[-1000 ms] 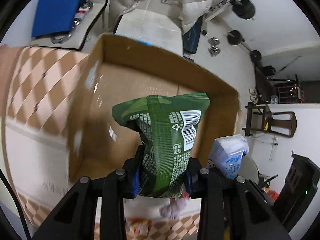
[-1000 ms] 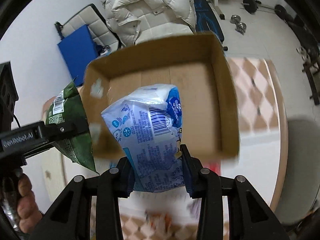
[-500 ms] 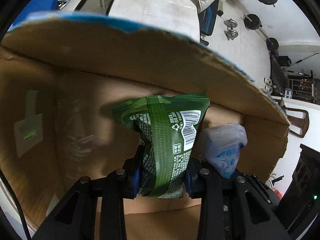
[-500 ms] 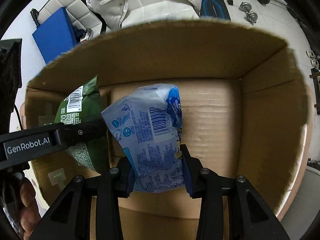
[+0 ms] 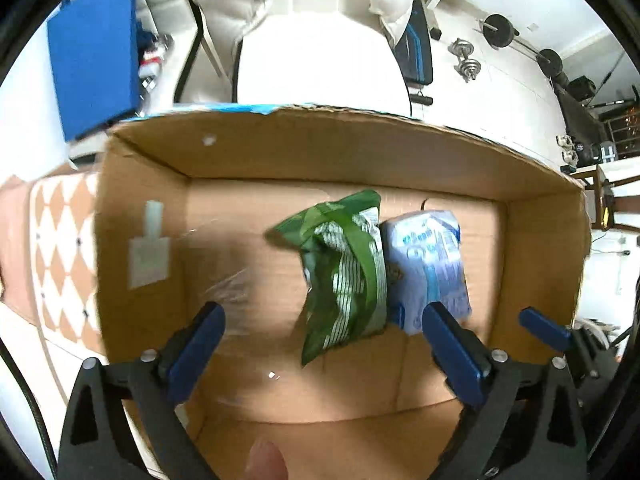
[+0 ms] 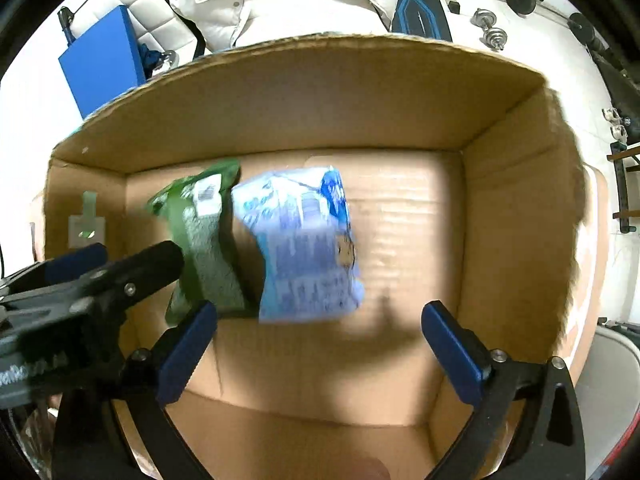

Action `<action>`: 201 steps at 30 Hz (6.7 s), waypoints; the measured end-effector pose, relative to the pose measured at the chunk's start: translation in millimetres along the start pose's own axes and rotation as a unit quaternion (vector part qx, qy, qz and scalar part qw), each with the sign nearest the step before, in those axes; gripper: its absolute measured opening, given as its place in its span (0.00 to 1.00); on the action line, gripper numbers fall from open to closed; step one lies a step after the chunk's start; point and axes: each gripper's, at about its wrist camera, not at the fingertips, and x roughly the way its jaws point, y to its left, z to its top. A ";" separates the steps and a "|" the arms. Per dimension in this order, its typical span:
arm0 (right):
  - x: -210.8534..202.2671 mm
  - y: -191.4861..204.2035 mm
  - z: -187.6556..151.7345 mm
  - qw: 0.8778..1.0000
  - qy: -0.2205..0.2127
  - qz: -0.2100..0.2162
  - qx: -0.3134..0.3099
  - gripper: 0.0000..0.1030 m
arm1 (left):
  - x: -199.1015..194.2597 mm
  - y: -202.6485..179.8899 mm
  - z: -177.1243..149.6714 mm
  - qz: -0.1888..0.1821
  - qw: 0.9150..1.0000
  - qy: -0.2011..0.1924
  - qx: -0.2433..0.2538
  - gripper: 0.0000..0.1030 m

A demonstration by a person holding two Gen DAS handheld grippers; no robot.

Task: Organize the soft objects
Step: 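Carry both bags into the box and open both tools, then grasp the white bag with left tool while right tool grasps the red packet, then lower the white bag and red packet into the box, open both tools, then grasp the silver scrubber with left tool while right tool grasps the orange chip bag, then place the scrubber and chip bag into the box, open both tools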

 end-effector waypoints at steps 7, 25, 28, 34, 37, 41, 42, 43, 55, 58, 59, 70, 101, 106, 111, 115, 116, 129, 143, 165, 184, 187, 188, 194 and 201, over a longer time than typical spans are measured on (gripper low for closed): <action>-52.7 19.4 -57.7 0.998 -0.049 -0.036 -0.014 1.00 | -49.3 3.5 -51.4 0.025 0.998 -0.051 0.011 0.99; -104.0 -29.5 -210.5 0.996 -0.085 -0.019 0.026 1.00 | -34.2 -38.5 -171.4 0.021 0.998 -0.053 0.021 0.98; -73.9 -54.7 -231.0 0.997 -0.058 -0.020 0.048 0.96 | 3.4 -51.1 -174.1 0.015 0.999 -0.015 0.031 0.97; -31.9 -81.7 -240.0 0.997 -0.025 -0.024 0.068 0.89 | 66.1 -80.9 -170.7 0.018 0.998 0.038 0.056 0.97; -21.1 -84.9 -240.0 0.997 -0.017 -0.020 0.069 0.89 | 96.0 -86.6 -165.8 0.020 0.996 0.072 0.052 0.97; -15.3 -88.2 -243.4 0.998 -0.018 -0.019 0.065 0.89 | 112.4 -83.4 -167.1 0.028 0.995 0.076 0.054 0.76; -14.5 -88.9 -243.3 0.998 -0.017 -0.017 0.066 0.89 | 108.5 -79.5 -170.0 0.021 0.996 0.069 0.049 0.72; -13.7 -89.0 -242.6 0.997 -0.015 -0.014 0.068 0.89 | 105.6 -76.1 -172.8 0.020 0.996 0.067 0.047 0.70; 52.7 -62.7 -207.8 0.996 0.030 -0.036 0.074 0.79 | 100.0 -11.6 -221.4 0.008 0.998 0.066 -0.011 0.69; 55.1 -57.4 -212.9 0.996 0.031 -0.053 0.068 0.58 | 99.2 -11.1 -226.7 0.009 0.998 0.056 -0.005 0.67; 54.3 -55.7 -217.1 0.996 0.033 -0.055 0.066 0.55 | 96.4 -11.5 -229.2 0.010 0.999 0.051 -0.003 0.65; -14.3 -35.0 -289.4 0.998 0.012 0.006 0.054 0.48 | -3.6 -17.0 -274.1 -0.016 0.998 -0.048 0.027 0.63; -49.2 -20.6 -7.7 0.997 -0.048 -0.033 0.043 0.48 | 11.2 40.5 21.1 0.051 0.999 0.007 0.005 0.64; -21.5 -17.1 10.0 0.998 -0.032 -0.054 0.029 0.49 | 29.1 43.9 32.3 0.054 0.998 0.029 0.007 0.70; -16.7 -16.0 15.2 0.998 -0.036 -0.044 0.035 0.86 | 30.2 41.1 32.3 0.054 0.998 0.035 0.015 0.78; -18.5 -11.4 13.2 0.998 -0.036 -0.050 0.026 0.87 | 21.4 41.2 29.7 0.050 0.998 0.021 0.014 0.86; -19.3 -11.1 12.3 0.998 -0.034 -0.048 0.024 0.87 | 17.9 41.8 28.9 0.048 0.999 0.014 0.013 0.87; -52.8 -3.3 -31.5 0.998 -0.054 -0.030 0.019 1.00 | -31.7 28.2 -11.5 0.040 0.998 -0.054 0.018 0.98; -122.7 2.7 -133.6 0.995 -0.098 0.013 0.023 1.00 | -111.3 27.6 -124.5 0.048 0.988 -0.141 0.034 0.98; -11.8 -24.2 -364.5 0.977 0.031 0.065 0.202 0.85 | 93.9 52.2 -249.2 0.071 0.992 0.064 0.080 0.51; 48.3 35.6 -351.4 0.976 0.103 0.112 0.158 0.35 | 67.2 65.0 -302.7 0.035 0.998 0.032 0.030 0.35; 26.7 36.8 -349.5 0.980 0.088 0.114 0.136 0.29 | 36.4 60.8 -307.9 0.014 1.000 0.009 0.024 0.35; 14.4 35.9 -347.2 0.982 0.079 0.116 0.130 0.29 | 21.0 57.7 -308.2 0.003 1.000 -0.003 0.024 0.35; -90.1 24.7 -316.5 0.985 -0.006 0.141 0.094 0.28 | -67.1 32.2 -275.0 -0.074 0.995 -0.064 0.023 0.35; -167.8 12.1 -227.7 0.989 -0.081 0.115 0.040 0.28 | -93.1 -8.3 -146.0 -0.122 0.991 -0.054 0.029 0.35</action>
